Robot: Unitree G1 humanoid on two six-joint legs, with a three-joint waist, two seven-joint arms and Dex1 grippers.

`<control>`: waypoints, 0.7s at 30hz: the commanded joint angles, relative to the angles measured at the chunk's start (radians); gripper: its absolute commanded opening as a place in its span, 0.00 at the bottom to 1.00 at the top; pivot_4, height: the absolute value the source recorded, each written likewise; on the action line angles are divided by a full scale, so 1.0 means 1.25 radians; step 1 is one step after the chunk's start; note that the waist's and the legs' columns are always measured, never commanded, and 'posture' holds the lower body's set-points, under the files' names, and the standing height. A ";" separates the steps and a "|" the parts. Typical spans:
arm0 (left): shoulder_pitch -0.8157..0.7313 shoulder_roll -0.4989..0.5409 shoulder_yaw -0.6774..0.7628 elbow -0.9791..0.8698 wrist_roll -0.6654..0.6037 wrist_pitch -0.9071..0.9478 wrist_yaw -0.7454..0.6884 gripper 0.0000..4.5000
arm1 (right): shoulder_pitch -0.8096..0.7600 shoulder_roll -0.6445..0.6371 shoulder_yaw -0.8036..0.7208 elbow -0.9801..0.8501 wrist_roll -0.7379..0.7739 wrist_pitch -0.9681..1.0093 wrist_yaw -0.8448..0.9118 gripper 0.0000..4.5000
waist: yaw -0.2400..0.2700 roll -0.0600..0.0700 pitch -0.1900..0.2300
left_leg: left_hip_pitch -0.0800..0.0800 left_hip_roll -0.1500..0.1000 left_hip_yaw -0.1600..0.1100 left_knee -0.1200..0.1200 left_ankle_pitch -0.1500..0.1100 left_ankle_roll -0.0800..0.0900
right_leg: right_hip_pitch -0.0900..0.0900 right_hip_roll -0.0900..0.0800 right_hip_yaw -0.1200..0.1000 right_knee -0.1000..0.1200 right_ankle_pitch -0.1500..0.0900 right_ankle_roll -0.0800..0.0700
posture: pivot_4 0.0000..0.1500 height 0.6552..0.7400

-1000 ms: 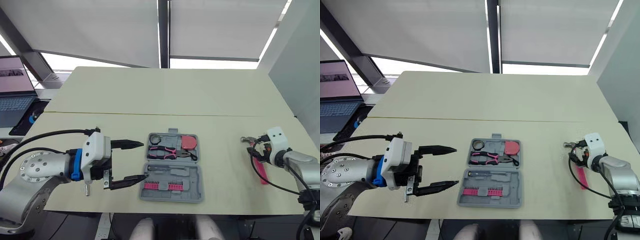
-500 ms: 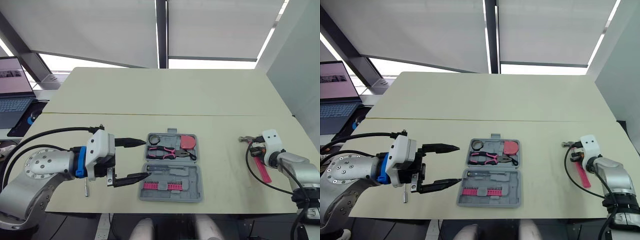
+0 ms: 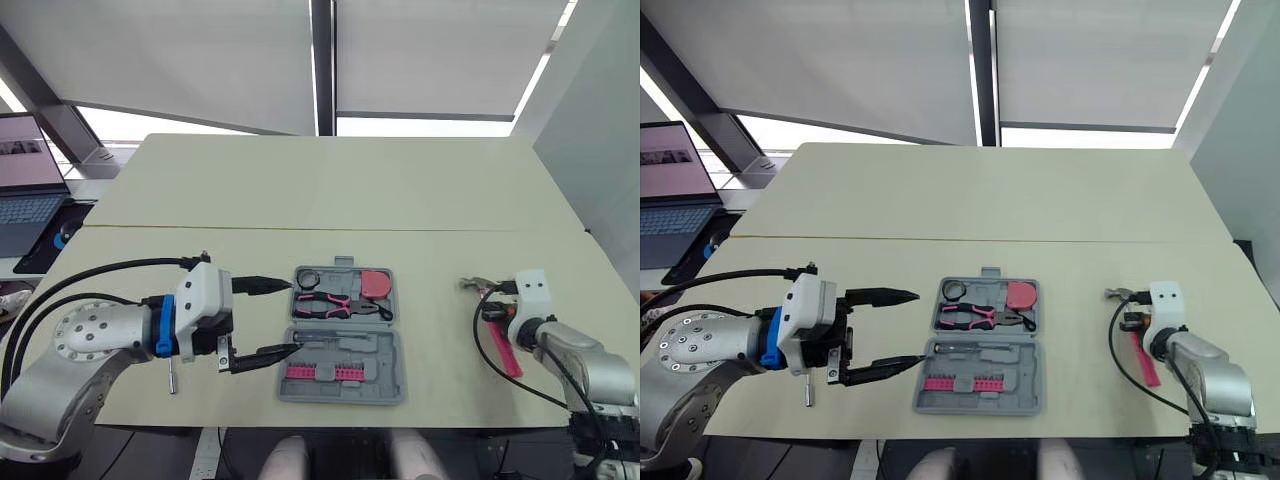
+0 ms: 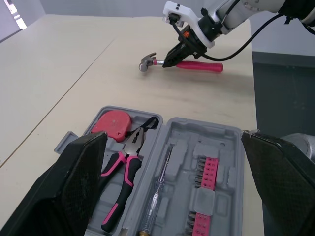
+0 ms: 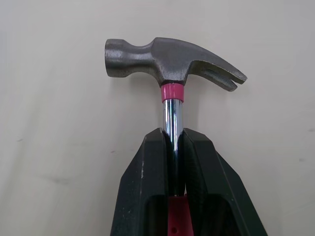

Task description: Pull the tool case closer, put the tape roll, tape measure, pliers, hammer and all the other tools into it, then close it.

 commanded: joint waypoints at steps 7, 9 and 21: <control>0.026 0.006 0.008 -0.011 0.015 -0.027 -0.010 1.00 | 0.068 0.106 0.038 -0.232 0.012 0.095 -0.117 0.05 | 0.001 0.000 0.000 | 0.000 0.000 -0.001 0.000 0.000 0.000 | 0.000 0.000 0.000 0.000 0.000 0.000 | 1.00 1.00; 0.030 0.006 0.009 -0.014 0.016 -0.026 -0.009 1.00 | 0.081 0.114 0.052 -0.246 0.008 0.095 -0.127 0.05 | 0.001 0.000 0.000 | 0.000 0.000 0.000 0.000 0.000 0.000 | -0.001 0.000 0.000 0.000 0.000 0.000 | 1.00 1.00; 0.040 0.012 0.015 -0.018 0.021 -0.025 -0.019 1.00 | 0.105 0.140 0.112 -0.258 -0.015 0.070 -0.163 0.05 | 0.000 0.001 0.000 | 0.000 0.000 0.001 -0.001 0.000 0.000 | -0.001 0.001 0.000 0.000 0.000 0.000 | 1.00 1.00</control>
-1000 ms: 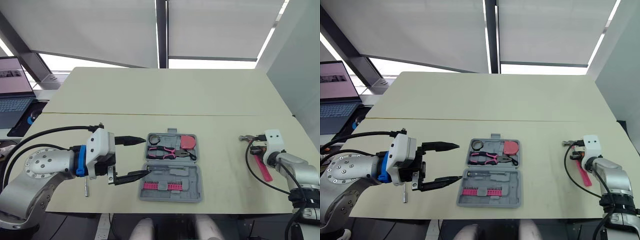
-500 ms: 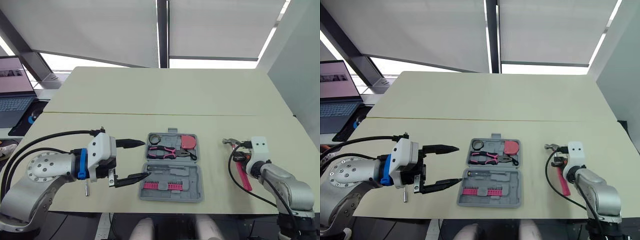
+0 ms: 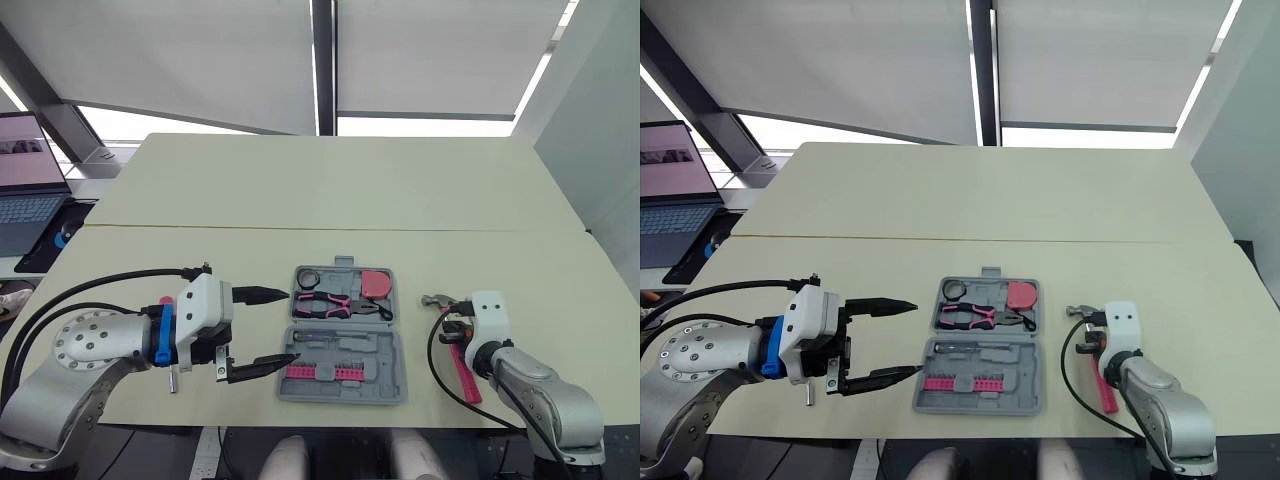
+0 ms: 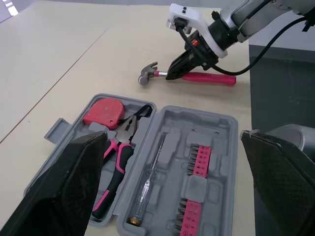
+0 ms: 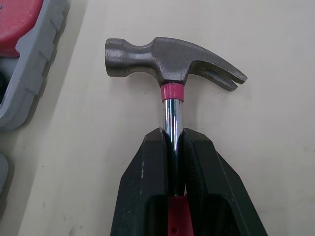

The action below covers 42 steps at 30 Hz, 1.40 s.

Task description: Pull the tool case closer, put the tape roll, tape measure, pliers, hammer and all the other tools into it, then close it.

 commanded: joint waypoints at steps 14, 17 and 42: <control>0.010 0.011 0.012 -0.019 0.008 -0.018 -0.007 1.00 | -0.012 0.073 0.031 0.007 -0.039 -0.052 -0.065 0.05 | -0.001 0.000 0.000 | 0.000 0.000 0.000 0.000 0.000 0.000 | 0.000 0.000 0.000 0.000 0.000 0.000 | 1.00 1.00; 0.017 0.013 0.016 -0.023 0.004 -0.018 -0.013 1.00 | -0.007 0.080 0.046 0.003 -0.049 -0.051 -0.072 0.05 | -0.001 0.000 0.000 | 0.000 0.000 0.000 0.000 0.000 0.000 | 0.000 0.000 0.000 0.000 0.000 0.000 | 1.00 1.00; 0.042 0.011 -0.015 -0.045 0.030 -0.041 -0.010 1.00 | -0.016 0.070 -0.021 -0.102 0.036 0.025 0.014 0.60 | -0.001 0.000 0.000 | 0.000 0.000 0.000 0.000 0.000 0.000 | -0.001 0.000 0.000 0.000 0.000 0.000 | 1.00 1.00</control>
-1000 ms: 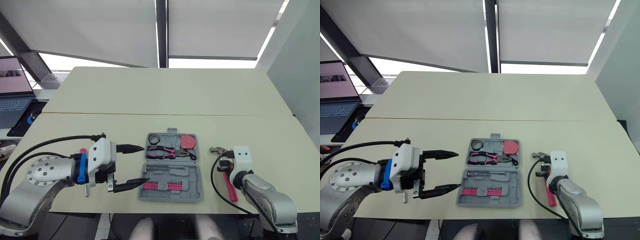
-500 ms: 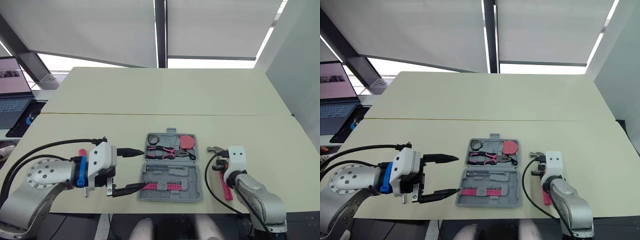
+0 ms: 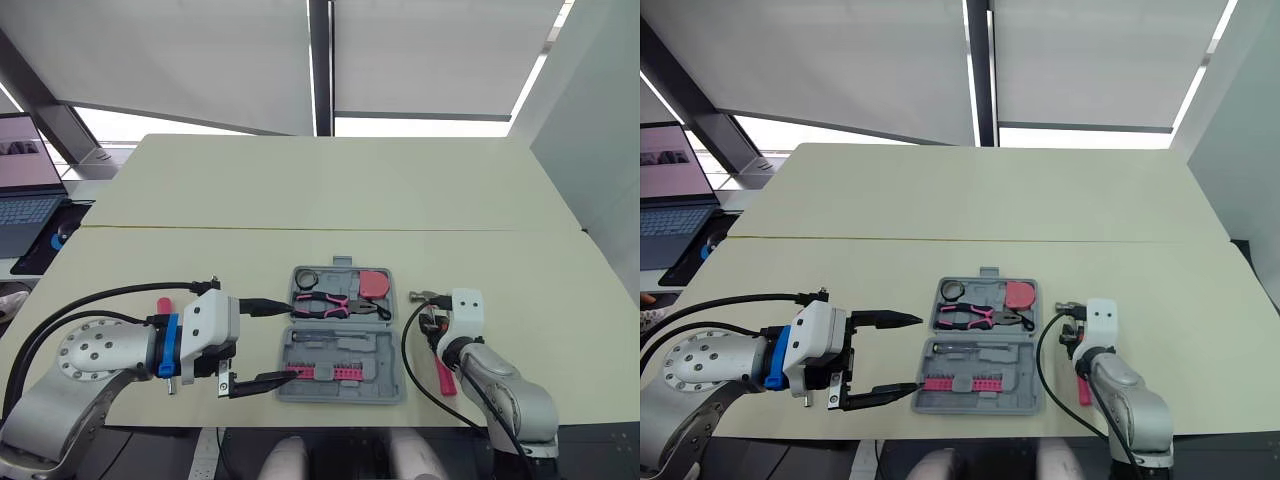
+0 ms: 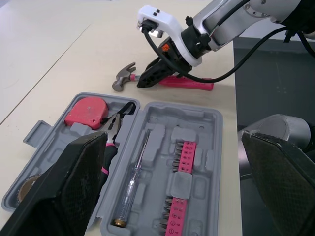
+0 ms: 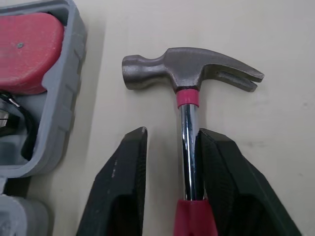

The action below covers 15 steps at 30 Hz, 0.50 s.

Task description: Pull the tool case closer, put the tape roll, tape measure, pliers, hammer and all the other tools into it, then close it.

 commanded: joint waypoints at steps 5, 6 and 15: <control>0.020 -0.001 0.011 -0.034 0.006 -0.011 0.018 1.00 | -0.047 -0.424 0.071 -0.085 0.060 -0.074 0.361 0.94 | 0.000 0.000 0.001 | 0.000 -0.001 0.001 0.000 0.000 0.000 | 0.001 0.000 -0.001 -0.001 0.000 0.001 | 1.00 1.00; 0.023 -0.001 0.010 -0.038 0.005 -0.010 0.022 1.00 | -0.057 -0.477 0.095 -0.062 0.046 -0.119 0.406 0.98 | -0.002 0.000 0.001 | 0.001 -0.001 0.001 0.000 0.000 0.001 | 0.001 0.000 -0.001 -0.001 0.000 0.001 | 1.00 1.00; 0.061 -0.013 -0.002 -0.091 0.007 -0.004 0.063 1.00 | -0.403 -0.764 0.453 0.395 -0.314 -0.987 0.908 0.98 | -0.006 -0.001 0.005 | 0.002 0.001 0.002 0.000 0.000 0.000 | 0.002 0.001 -0.002 -0.001 0.000 0.001 | 1.00 1.00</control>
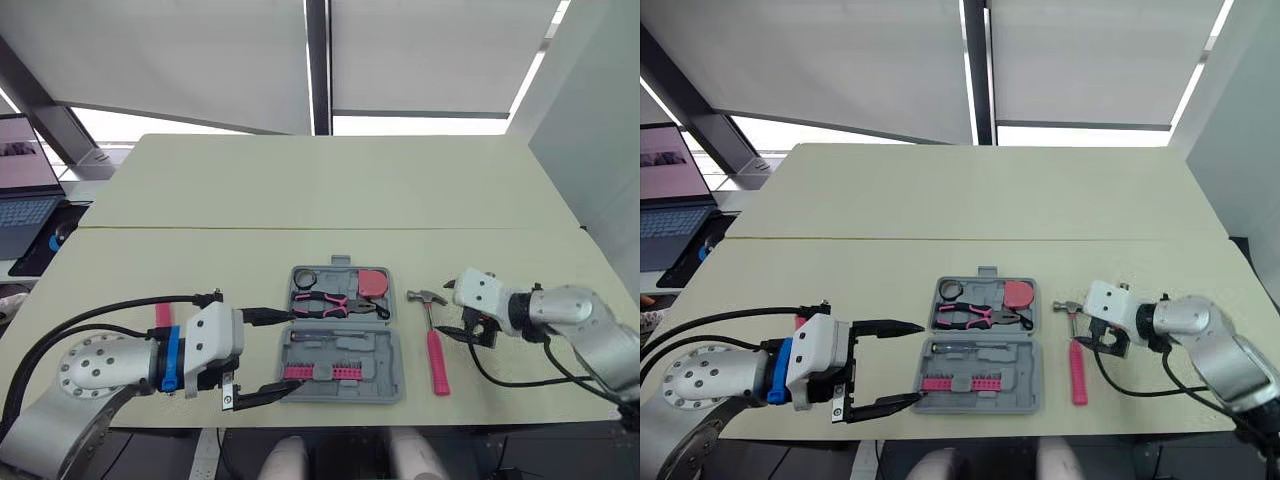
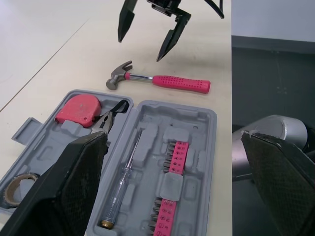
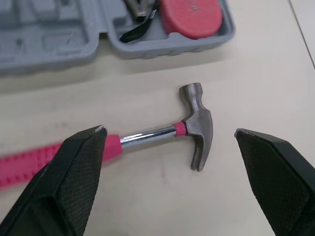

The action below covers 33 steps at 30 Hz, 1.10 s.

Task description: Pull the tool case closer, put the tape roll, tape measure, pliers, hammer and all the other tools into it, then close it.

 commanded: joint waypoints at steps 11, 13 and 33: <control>-0.033 -0.006 -0.036 -0.037 0.002 0.005 0.032 1.00 | -0.412 0.177 0.291 0.525 -0.339 -0.715 0.229 0.98 | 0.008 -0.001 0.001 | -0.002 -0.001 0.000 0.000 0.002 -0.004 | -0.002 -0.002 0.001 0.000 0.000 -0.001 | 1.00 1.00; -0.034 -0.007 -0.043 -0.037 0.006 0.005 0.037 1.00 | -0.444 0.203 0.312 0.589 -0.380 -0.760 0.212 0.98 | 0.009 0.000 0.001 | -0.002 -0.001 0.001 0.001 0.002 -0.004 | -0.002 -0.002 0.001 0.000 0.000 -0.001 | 1.00 1.00; 0.001 -0.005 -0.051 -0.062 0.021 0.008 0.072 1.00 | -0.512 0.318 0.378 0.817 -0.602 -0.944 -0.003 0.30 | 0.007 -0.004 -0.001 | 0.001 -0.001 0.001 0.001 0.003 -0.005 | -0.001 -0.002 0.002 0.002 0.001 -0.001 | 1.00 1.00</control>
